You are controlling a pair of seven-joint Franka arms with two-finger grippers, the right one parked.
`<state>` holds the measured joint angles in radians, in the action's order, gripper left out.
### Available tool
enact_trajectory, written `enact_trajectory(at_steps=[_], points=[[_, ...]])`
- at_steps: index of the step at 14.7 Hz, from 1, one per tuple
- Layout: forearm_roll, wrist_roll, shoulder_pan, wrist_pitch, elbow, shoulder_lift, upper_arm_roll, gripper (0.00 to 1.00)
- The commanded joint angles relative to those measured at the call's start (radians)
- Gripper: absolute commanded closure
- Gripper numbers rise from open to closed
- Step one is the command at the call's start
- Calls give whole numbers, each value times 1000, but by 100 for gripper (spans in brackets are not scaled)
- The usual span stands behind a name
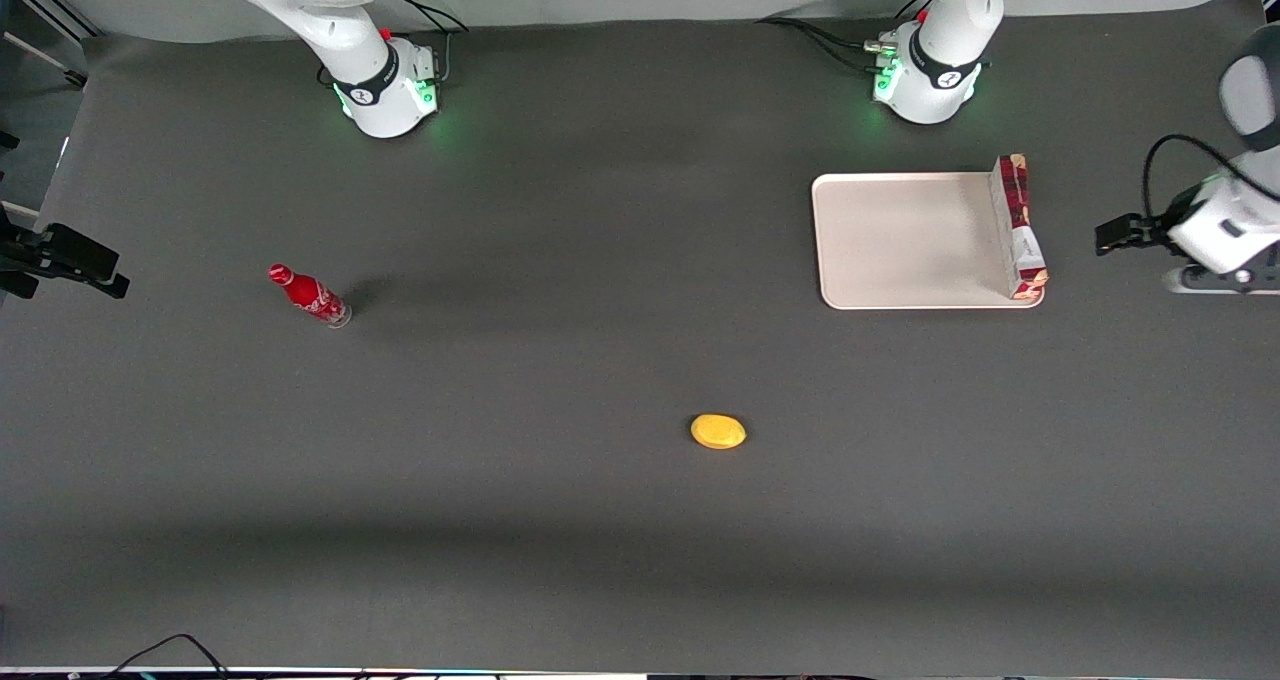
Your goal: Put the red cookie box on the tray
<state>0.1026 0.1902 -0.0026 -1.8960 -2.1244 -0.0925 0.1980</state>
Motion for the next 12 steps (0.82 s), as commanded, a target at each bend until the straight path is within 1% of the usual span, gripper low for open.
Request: enact_trajectory(at_steps=[1,4,6,7,9,12], points=[[-52,-67,-10,161,255,48,-40,0],[-61,-171,-10,228,389,80,-123,0],[-87,-211,-10,264,466,105,-156,0],[-87,-212,-10,278,497,115,-167,0],[-90,-202,-10,290,529,131,-173,0],[-100,-195,-10,288,535,137,-175,0]])
